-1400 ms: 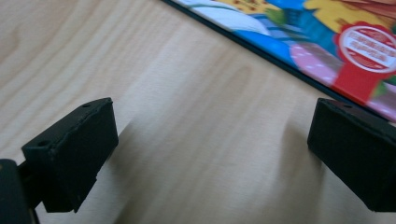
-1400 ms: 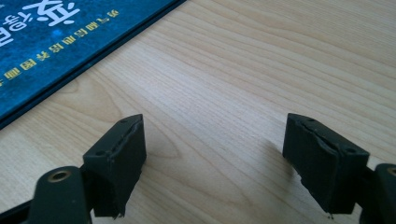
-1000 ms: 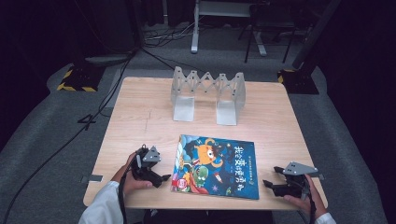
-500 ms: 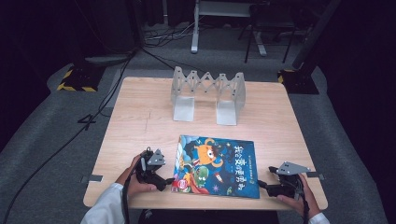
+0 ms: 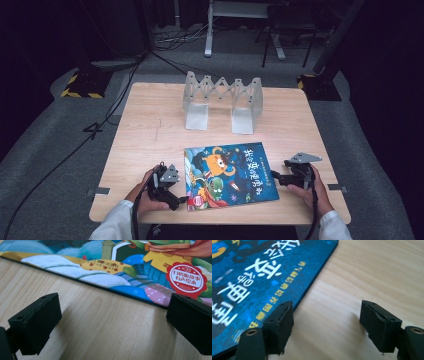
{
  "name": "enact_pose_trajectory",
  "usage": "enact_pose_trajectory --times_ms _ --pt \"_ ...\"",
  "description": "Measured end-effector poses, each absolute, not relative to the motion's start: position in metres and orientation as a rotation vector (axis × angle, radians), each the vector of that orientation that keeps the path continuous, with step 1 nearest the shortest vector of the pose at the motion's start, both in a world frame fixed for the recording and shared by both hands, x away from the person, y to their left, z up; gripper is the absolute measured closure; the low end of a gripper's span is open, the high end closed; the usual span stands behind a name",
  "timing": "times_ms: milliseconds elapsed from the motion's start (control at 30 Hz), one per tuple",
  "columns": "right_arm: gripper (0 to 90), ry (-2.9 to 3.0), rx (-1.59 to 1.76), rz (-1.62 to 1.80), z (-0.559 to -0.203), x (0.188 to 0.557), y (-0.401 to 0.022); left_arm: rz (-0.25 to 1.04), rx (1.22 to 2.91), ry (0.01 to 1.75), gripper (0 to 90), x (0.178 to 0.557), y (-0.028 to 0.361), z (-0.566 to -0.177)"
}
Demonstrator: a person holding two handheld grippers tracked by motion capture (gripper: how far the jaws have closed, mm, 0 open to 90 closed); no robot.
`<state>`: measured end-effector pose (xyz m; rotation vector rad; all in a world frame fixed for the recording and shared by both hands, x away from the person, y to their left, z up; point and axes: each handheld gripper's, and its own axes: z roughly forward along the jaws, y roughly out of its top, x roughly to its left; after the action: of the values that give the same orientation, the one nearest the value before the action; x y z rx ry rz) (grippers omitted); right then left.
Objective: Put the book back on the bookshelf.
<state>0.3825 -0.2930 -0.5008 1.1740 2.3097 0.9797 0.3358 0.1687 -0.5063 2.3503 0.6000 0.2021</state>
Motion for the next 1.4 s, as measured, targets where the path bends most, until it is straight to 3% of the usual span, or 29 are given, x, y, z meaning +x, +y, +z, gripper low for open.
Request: enact_pose_trajectory --times_ms 167,400,467,600,800,1200,1400 --pt "26.2 2.333 1.160 0.948 -0.498 0.390 -0.293 0.210 2.343 0.611 0.4 0.332 0.165 -0.506" --pt "35.9 2.362 1.054 0.962 -0.494 0.348 -0.305 0.211 2.350 0.602 0.4 0.327 0.157 -0.506" --pt "28.5 2.378 1.068 1.027 -0.491 0.335 -0.309 0.211 2.347 0.604 0.3 0.326 0.156 -0.506" --pt "30.2 2.423 1.000 0.999 -0.492 0.319 -0.302 0.204 2.351 0.591 0.3 0.326 0.153 -0.506" --pt "30.3 2.454 0.966 0.983 -0.497 0.321 -0.289 0.191 2.356 0.563 0.3 0.322 0.142 -0.506" --pt "28.5 2.341 1.085 0.971 -0.500 0.330 -0.306 0.171 2.374 0.508 0.5 0.318 0.126 -0.506" --pt "26.0 2.330 1.096 0.975 -0.501 0.331 -0.308 0.210 2.333 0.583 11.9 0.335 0.152 -0.504"
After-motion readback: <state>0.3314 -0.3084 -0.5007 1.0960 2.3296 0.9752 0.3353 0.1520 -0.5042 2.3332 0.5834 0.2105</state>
